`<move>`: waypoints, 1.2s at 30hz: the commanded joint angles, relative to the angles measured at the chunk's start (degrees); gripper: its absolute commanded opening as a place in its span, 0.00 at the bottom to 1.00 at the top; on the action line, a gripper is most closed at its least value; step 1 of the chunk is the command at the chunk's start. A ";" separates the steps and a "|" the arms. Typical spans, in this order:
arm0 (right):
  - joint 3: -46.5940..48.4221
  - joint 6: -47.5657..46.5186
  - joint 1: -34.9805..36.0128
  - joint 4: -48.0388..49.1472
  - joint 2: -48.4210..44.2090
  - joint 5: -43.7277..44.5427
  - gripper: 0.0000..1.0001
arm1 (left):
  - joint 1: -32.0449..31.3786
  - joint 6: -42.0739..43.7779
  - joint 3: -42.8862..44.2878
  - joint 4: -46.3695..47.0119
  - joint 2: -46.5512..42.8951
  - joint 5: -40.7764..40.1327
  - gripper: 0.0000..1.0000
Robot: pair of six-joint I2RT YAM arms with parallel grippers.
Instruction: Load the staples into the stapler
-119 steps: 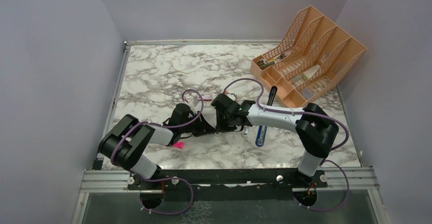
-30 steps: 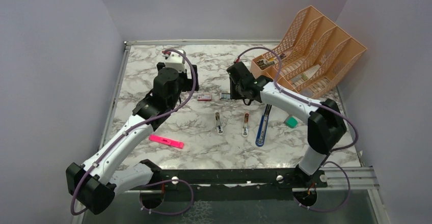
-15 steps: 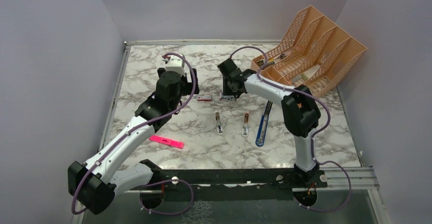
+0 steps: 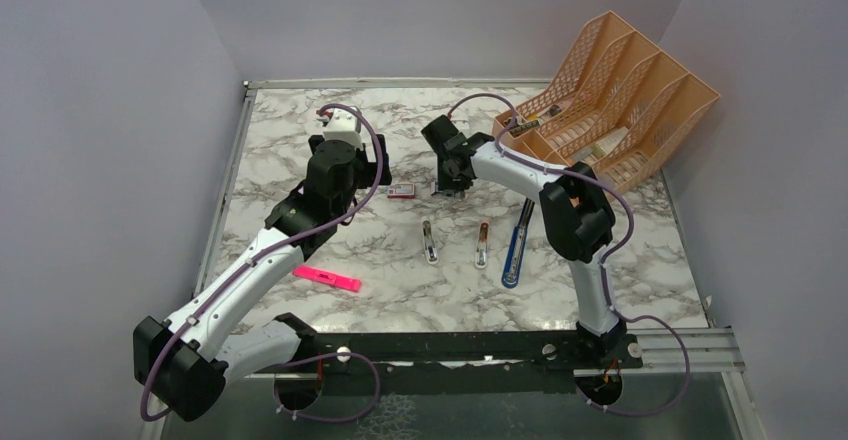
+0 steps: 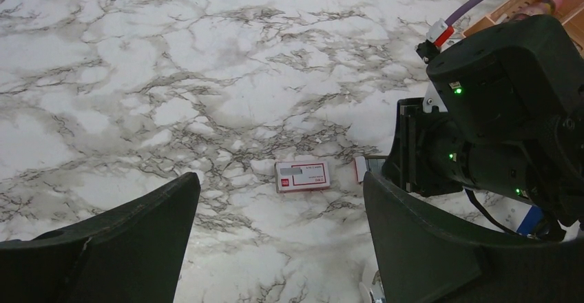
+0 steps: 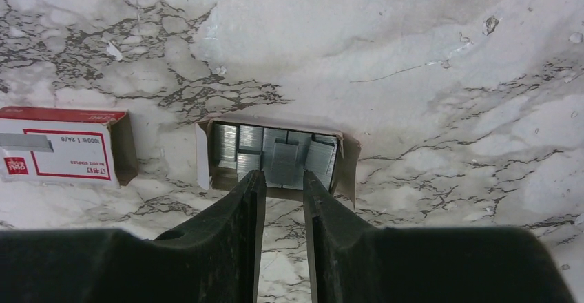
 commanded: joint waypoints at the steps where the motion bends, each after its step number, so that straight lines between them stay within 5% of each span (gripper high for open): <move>1: 1.55 0.76 -0.33 -2.19 1.33 1.24 0.31 | 0.40 -0.38 -0.26 -0.81 -0.53 -1.53 0.88; 36: 1.40 0.97 -0.37 -1.30 3.56 -1.79 0.31 | 0.35 -0.38 -0.10 -1.17 0.97 -1.84 0.89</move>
